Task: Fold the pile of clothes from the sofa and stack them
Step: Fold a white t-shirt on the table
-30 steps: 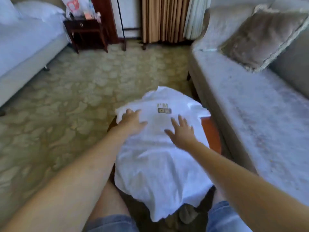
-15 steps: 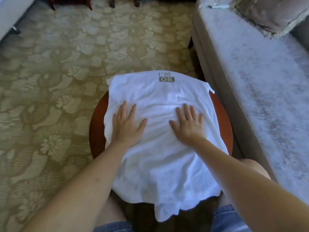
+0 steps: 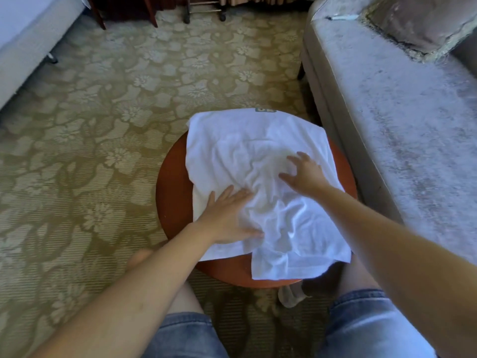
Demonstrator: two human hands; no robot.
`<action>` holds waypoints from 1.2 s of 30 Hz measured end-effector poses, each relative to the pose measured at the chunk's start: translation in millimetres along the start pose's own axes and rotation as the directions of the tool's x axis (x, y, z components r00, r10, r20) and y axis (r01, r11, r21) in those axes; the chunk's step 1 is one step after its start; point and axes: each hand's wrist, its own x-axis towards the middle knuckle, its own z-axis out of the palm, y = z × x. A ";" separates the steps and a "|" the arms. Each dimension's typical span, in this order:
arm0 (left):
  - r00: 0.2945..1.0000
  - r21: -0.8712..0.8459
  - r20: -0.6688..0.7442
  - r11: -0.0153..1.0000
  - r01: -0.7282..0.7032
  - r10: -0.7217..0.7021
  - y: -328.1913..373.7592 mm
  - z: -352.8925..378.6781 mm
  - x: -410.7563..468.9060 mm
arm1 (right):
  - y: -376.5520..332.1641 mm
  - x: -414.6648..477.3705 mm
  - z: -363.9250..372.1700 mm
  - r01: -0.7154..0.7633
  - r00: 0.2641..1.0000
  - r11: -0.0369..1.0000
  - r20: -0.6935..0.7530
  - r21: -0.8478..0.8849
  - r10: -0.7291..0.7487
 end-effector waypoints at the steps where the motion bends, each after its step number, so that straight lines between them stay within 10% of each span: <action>1: 0.998 0.033 0.056 0.999 0.009 -0.011 -1.2 -1.0 -1.9 | 3.9 -19.5 2.7 0.056 0.997 0.998 -0.045 0.036 -0.055; 4: 0.995 0.085 0.070 0.995 0.061 -0.067 -7.5 -1.4 -1.8 | 9.2 -79.5 12.2 0.231 0.968 0.967 -0.124 0.110 -0.217; 10: 0.982 0.104 -0.191 0.994 0.031 -0.011 13.3 -5.2 -12.7 | 8.5 -142.0 27.6 0.298 0.942 0.955 0.163 -0.005 -0.293; 17: 0.996 0.133 0.018 0.988 -0.083 0.082 76.2 8.5 -21.5 | 34.5 -165.4 43.8 0.143 0.975 0.986 -0.161 -0.082 -0.155; 21: 0.990 0.190 -0.092 0.978 -0.087 0.106 81.1 22.0 -20.8 | 39.6 -169.0 38.3 0.103 0.958 0.995 -0.267 -0.006 -0.101; 28: 0.984 -0.270 -0.167 0.963 0.019 -0.066 75.3 13.0 -16.8 | 58.9 -182.7 34.6 -0.044 0.979 0.995 -0.200 -0.090 0.026; 36: 0.979 -0.291 -0.158 0.953 0.082 -0.132 75.0 7.3 -18.3 | 71.7 -181.6 26.2 -0.114 0.936 0.993 -0.332 0.025 0.116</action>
